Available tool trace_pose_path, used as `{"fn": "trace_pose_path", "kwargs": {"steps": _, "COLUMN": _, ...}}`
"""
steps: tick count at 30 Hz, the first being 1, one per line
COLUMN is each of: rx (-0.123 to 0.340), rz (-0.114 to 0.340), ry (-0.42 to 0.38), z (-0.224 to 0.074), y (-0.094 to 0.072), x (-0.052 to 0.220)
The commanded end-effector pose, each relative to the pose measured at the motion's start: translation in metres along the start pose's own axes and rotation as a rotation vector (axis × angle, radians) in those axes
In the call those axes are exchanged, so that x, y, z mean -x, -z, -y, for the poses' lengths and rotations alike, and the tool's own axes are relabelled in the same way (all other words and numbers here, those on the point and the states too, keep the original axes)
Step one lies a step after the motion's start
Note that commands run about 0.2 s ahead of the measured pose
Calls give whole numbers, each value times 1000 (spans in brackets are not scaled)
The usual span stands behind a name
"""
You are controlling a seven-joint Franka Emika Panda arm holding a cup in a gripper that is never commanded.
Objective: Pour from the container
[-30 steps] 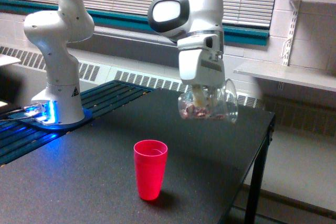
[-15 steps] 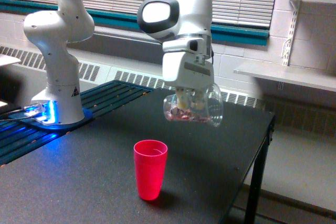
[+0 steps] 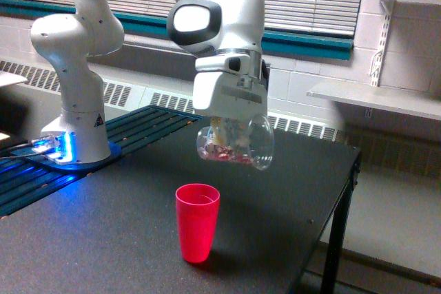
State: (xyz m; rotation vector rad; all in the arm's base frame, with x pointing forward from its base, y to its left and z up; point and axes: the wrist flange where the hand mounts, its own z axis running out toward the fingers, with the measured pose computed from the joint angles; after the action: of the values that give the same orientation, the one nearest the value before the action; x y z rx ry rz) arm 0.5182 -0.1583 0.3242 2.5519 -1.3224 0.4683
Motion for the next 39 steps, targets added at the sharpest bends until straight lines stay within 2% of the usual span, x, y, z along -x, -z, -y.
{"fn": "trace_pose_path", "kwargs": {"steps": 1, "rx": 2, "rz": -4, "ry": -53, "z": -11, "y": 2, "x": 5}}
{"fn": "trace_pose_path", "kwargs": {"steps": 14, "rx": 38, "rz": -14, "ry": -75, "z": -35, "y": -2, "x": 14}}
{"fn": "trace_pose_path", "kwargs": {"steps": 39, "rx": 99, "rz": 31, "ry": -114, "z": -69, "y": -14, "x": 43}}
